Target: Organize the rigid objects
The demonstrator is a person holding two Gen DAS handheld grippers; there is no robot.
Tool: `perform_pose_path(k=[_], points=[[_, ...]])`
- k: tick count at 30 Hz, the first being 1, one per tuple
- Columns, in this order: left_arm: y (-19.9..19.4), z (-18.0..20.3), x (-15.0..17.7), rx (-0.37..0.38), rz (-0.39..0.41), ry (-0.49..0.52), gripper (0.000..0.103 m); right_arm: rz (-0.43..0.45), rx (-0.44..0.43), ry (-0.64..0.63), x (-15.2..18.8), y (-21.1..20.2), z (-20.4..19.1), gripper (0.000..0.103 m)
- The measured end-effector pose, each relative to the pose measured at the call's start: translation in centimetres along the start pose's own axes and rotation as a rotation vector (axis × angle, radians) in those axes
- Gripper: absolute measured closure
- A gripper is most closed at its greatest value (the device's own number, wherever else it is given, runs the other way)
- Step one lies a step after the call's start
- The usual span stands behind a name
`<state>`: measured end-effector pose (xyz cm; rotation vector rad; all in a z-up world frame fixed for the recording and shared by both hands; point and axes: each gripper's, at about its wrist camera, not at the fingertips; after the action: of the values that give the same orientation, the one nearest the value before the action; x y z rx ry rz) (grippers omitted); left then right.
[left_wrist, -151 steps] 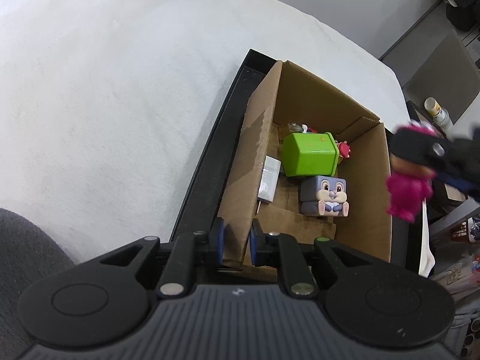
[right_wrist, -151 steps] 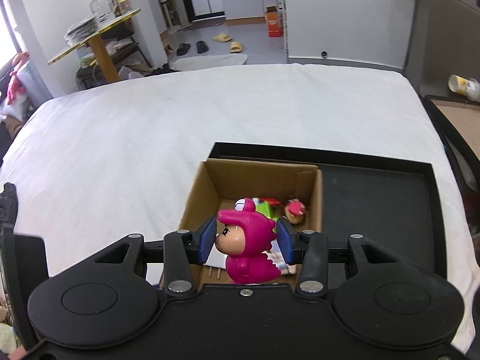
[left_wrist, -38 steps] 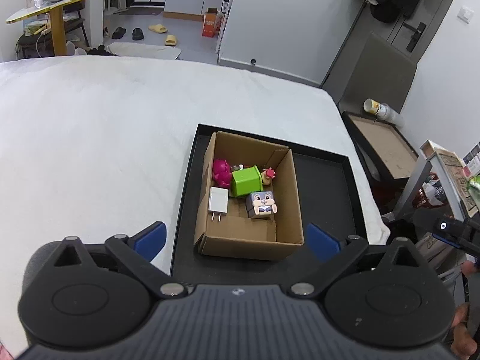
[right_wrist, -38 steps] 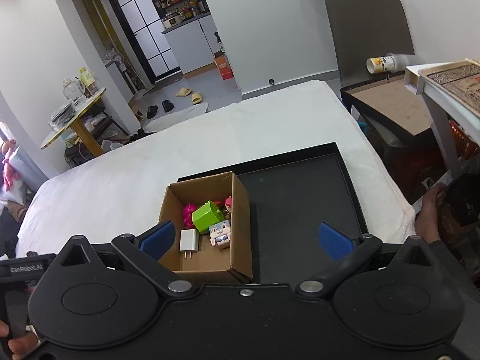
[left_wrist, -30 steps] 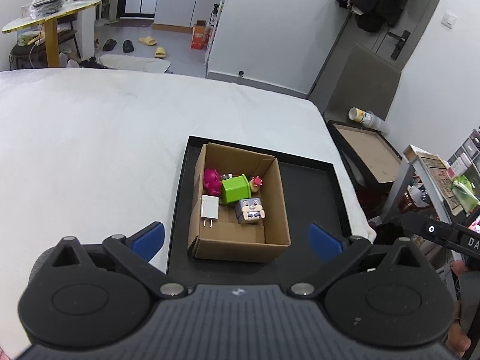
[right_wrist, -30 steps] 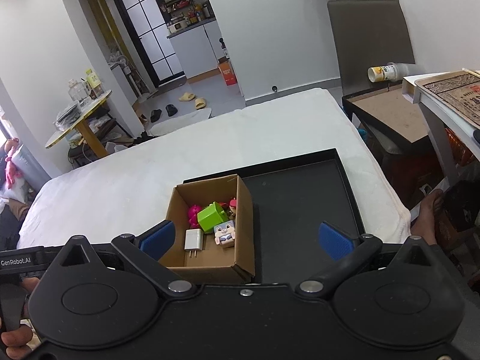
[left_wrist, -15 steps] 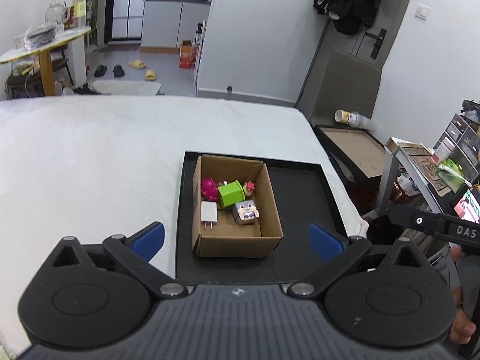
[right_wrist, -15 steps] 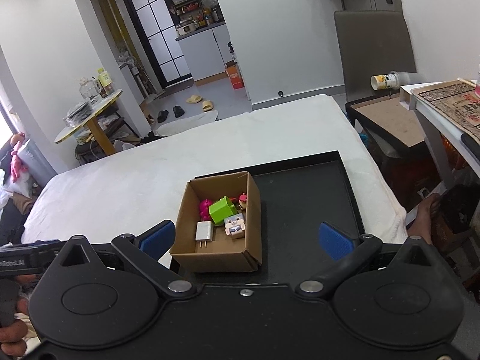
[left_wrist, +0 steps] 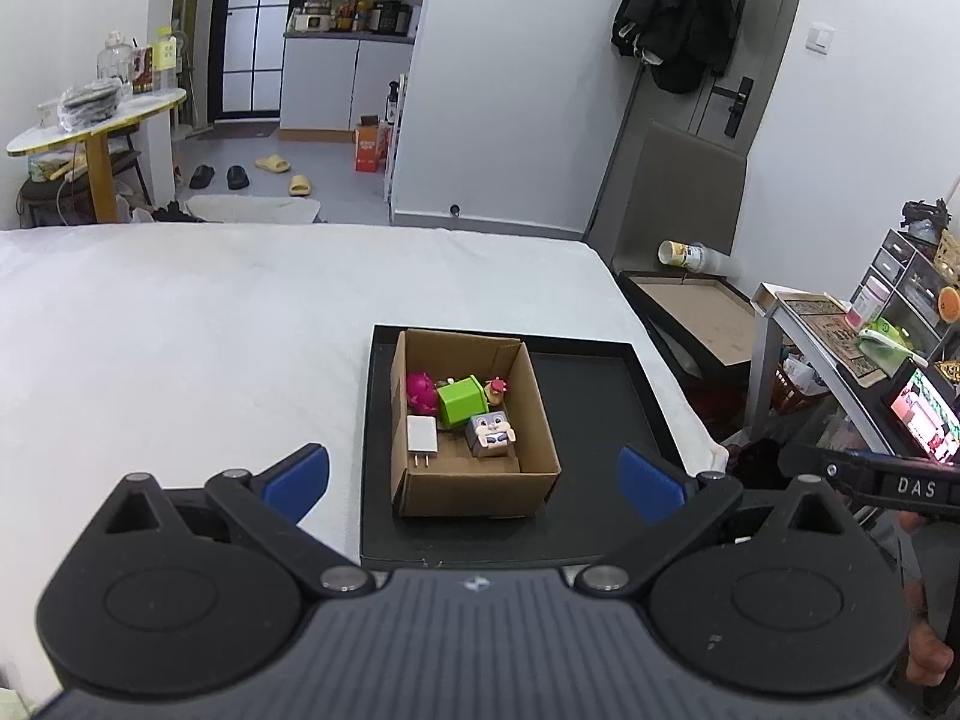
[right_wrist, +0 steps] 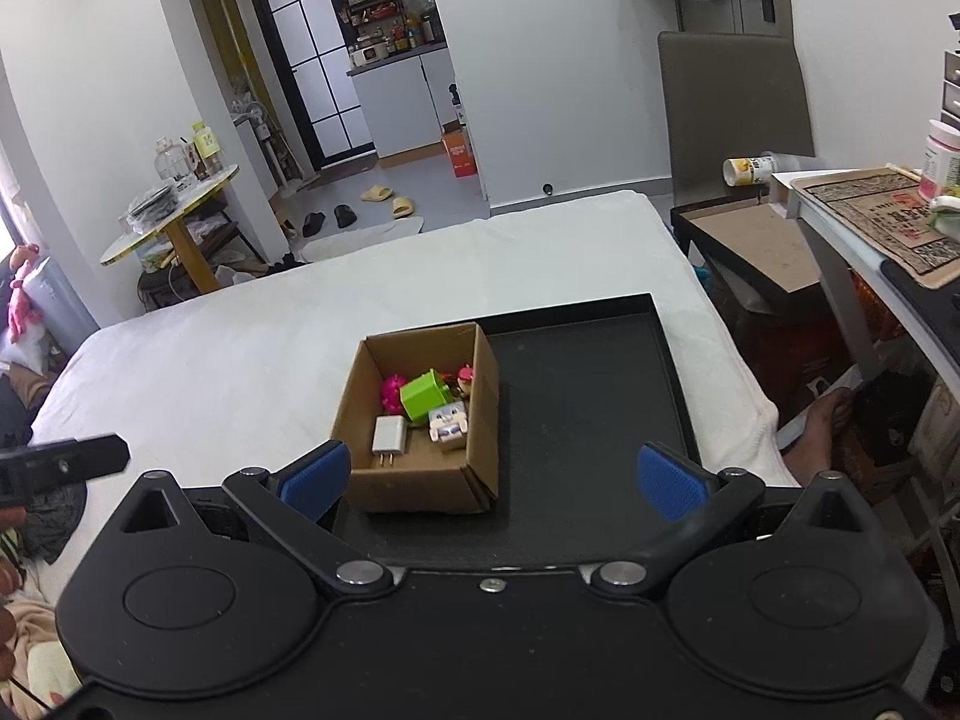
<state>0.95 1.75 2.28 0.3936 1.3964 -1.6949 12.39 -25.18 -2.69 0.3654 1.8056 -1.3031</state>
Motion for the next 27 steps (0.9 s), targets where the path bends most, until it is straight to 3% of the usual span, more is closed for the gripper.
perform_pose_path(k=[13,27], points=[[-2.3,-3.1,1.5,-0.048,0.049,0.033,0.001,-0.015,-0.041,0.018,2.2,-0.8,0.2,0.0],[-2.4,-3.6,3.2,-0.023,0.007,0.022,0.001,-0.036,-0.073,-0.064,2.7,-1.4,-2.4,0.0]])
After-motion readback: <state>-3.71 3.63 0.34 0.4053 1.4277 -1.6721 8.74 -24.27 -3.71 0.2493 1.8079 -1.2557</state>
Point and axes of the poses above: each gripper's, at about its wrist camera, not at the fingertips, and y roughly the way its jaws point, z to its right, x to its underside, and after that the axes turned 11 degrees about -y, right-handed
